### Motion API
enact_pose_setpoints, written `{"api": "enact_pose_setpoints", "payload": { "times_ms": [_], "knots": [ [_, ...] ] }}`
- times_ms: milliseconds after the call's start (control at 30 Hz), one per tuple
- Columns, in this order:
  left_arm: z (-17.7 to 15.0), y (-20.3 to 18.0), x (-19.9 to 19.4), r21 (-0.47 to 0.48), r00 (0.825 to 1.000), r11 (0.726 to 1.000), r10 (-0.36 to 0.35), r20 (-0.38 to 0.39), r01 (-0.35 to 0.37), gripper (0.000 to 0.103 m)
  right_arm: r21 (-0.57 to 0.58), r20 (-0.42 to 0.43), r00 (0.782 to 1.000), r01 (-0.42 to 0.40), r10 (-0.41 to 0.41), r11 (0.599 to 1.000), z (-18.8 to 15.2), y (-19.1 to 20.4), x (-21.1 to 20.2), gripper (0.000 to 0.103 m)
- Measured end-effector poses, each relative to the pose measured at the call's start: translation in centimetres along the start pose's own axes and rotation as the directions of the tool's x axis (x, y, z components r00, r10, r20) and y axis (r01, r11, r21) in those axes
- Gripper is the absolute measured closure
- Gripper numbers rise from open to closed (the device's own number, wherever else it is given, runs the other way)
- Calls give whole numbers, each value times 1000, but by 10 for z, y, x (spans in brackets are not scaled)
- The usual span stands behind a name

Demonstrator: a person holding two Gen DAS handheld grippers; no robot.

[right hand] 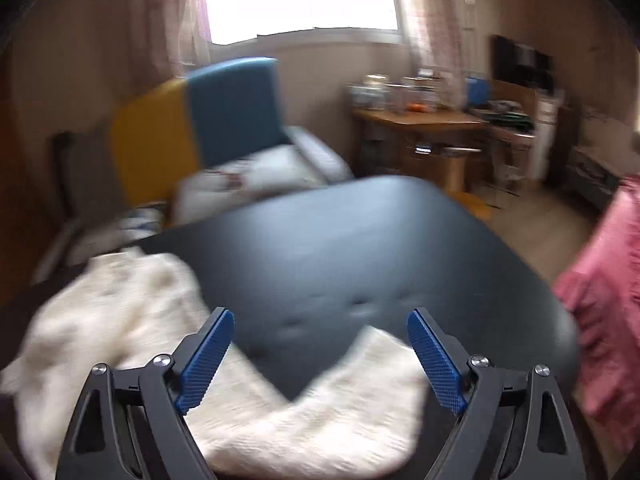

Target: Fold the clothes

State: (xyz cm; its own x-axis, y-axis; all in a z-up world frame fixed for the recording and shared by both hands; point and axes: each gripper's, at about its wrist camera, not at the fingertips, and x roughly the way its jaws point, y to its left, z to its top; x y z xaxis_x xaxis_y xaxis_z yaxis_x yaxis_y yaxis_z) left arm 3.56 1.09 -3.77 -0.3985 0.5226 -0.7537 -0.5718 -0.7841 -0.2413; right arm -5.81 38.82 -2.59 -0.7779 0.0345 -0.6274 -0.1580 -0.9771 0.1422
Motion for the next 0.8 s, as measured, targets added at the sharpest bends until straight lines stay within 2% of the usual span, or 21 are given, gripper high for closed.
{"api": "enact_pose_setpoints", "payload": {
  "times_ms": [100,200,233,300,367,433,467,500,533,567,600,633,667,700,733,767,800],
  "knots": [
    [-2,-32,42,148,989,989,35,-143,-14,78,-4,-37,989,-142,142,990,-23,25,-11,11],
    [-8,-43,79,248,954,968,120,-273,-51,77,11,-88,973,-211,211,977,-50,39,-7,11],
    [-12,-45,89,286,939,954,180,-292,-94,77,17,-106,967,-232,232,973,-58,45,-4,11],
    [-19,-47,109,372,893,903,335,-300,-214,77,28,-142,951,-273,274,962,-75,56,1,11],
    [-23,-43,120,397,856,877,408,-317,-271,72,42,-176,933,-313,315,949,-92,67,6,11],
    [-19,-39,116,378,866,884,399,-302,-275,76,56,-210,911,-352,355,934,-109,78,11,11],
    [-17,-35,114,350,874,897,381,-302,-271,82,63,-226,900,-368,372,928,-116,83,14,11],
    [-14,-26,109,293,890,922,341,-303,-254,94,58,-236,901,-360,363,931,-117,84,17,11],
    [-10,-17,103,235,905,943,301,-301,-235,99,45,-244,906,-345,345,938,-118,86,21,11],
    [-5,-6,95,157,926,967,239,-291,-200,100,30,-250,911,-330,326,944,-118,88,25,11],
    [4,11,78,30,959,992,124,-254,-120,101,13,-249,919,-313,306,950,-116,90,28,11],
    [12,25,63,-75,978,996,23,-205,-39,101,-5,-248,926,-295,285,955,-114,91,31,11],
    [17,34,48,-133,988,990,-55,-147,35,101,-22,-248,932,-277,263,961,-110,91,36,11],
    [25,44,27,-186,987,974,-147,-62,133,101,-40,-247,939,-257,240,965,-106,92,42,11],
    [33,55,5,-225,973,947,-229,31,230,101,-64,-252,946,-228,206,971,-104,93,50,11],
    [40,64,-19,-241,950,920,-288,119,309,101,-87,-257,951,-199,171,976,-102,94,57,11],
    [43,70,-34,-245,931,901,-323,169,358,101,-105,-269,954,-167,133,980,-101,93,67,11]
  ]
}}
